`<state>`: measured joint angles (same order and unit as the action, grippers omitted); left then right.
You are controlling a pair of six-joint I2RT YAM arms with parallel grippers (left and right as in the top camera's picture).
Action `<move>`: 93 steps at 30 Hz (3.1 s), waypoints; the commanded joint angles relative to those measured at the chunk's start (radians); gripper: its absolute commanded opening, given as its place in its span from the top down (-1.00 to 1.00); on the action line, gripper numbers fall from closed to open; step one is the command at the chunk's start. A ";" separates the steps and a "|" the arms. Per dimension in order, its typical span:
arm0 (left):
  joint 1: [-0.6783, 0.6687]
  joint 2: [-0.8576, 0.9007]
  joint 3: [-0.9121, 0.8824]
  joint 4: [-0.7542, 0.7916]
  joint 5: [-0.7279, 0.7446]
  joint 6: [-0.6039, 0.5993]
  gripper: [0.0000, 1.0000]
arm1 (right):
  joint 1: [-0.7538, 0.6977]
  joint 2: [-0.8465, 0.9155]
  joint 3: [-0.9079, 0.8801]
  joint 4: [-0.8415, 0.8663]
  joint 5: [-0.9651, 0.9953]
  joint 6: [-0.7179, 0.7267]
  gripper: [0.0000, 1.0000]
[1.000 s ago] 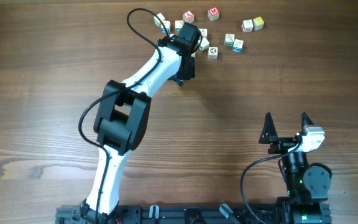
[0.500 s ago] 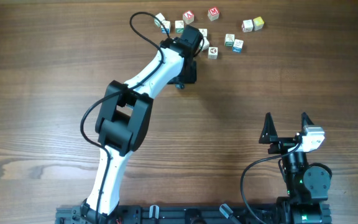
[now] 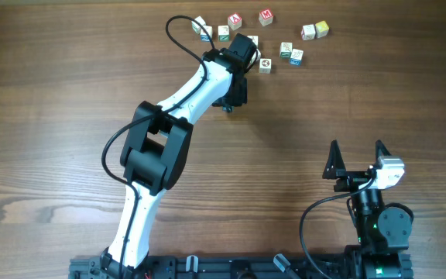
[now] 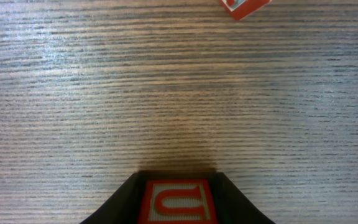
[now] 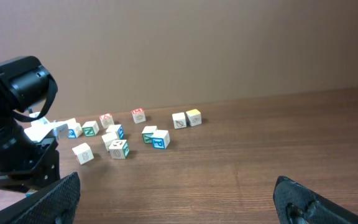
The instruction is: Form a circle
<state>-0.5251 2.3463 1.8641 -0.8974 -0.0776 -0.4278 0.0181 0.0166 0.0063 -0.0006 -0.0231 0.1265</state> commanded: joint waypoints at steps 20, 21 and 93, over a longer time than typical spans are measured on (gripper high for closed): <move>-0.007 0.016 -0.021 -0.080 -0.029 0.040 0.40 | 0.005 -0.003 -0.001 0.002 -0.012 0.005 -0.99; -0.007 0.016 -0.021 -0.080 -0.029 0.039 0.40 | 0.005 -0.003 -0.001 0.003 -0.012 0.005 -1.00; -0.008 0.015 -0.020 -0.026 -0.017 0.053 -0.30 | 0.005 -0.003 -0.001 0.003 -0.012 0.005 -0.99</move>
<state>-0.5285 2.3428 1.8652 -0.9409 -0.0959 -0.3813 0.0181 0.0166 0.0063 -0.0006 -0.0231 0.1265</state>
